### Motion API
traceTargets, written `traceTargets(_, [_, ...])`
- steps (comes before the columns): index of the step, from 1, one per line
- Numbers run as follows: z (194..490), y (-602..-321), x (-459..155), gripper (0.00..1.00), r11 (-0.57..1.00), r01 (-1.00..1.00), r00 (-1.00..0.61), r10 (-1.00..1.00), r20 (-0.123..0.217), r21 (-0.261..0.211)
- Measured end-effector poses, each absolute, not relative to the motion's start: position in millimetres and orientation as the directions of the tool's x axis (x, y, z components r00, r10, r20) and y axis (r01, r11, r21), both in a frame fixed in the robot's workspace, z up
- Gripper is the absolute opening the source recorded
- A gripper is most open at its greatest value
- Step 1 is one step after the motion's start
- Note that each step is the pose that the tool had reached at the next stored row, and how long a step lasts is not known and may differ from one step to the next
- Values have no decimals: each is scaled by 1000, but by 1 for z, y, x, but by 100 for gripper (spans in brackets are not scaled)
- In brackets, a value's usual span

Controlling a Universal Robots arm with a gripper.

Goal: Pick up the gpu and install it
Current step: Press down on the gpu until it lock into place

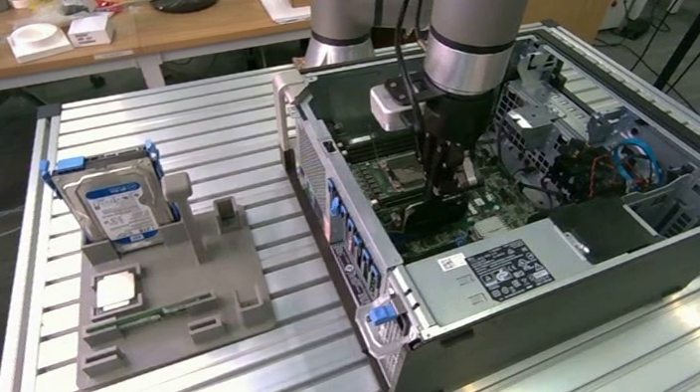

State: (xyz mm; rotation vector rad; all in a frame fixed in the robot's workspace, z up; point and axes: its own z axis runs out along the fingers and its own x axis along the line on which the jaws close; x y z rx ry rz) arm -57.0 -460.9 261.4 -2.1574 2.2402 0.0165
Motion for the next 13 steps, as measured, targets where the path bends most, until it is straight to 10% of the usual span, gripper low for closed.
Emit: traceTargets(13, [275, -461, -57, 11, 38, -999, -37, -999, -31, -15])
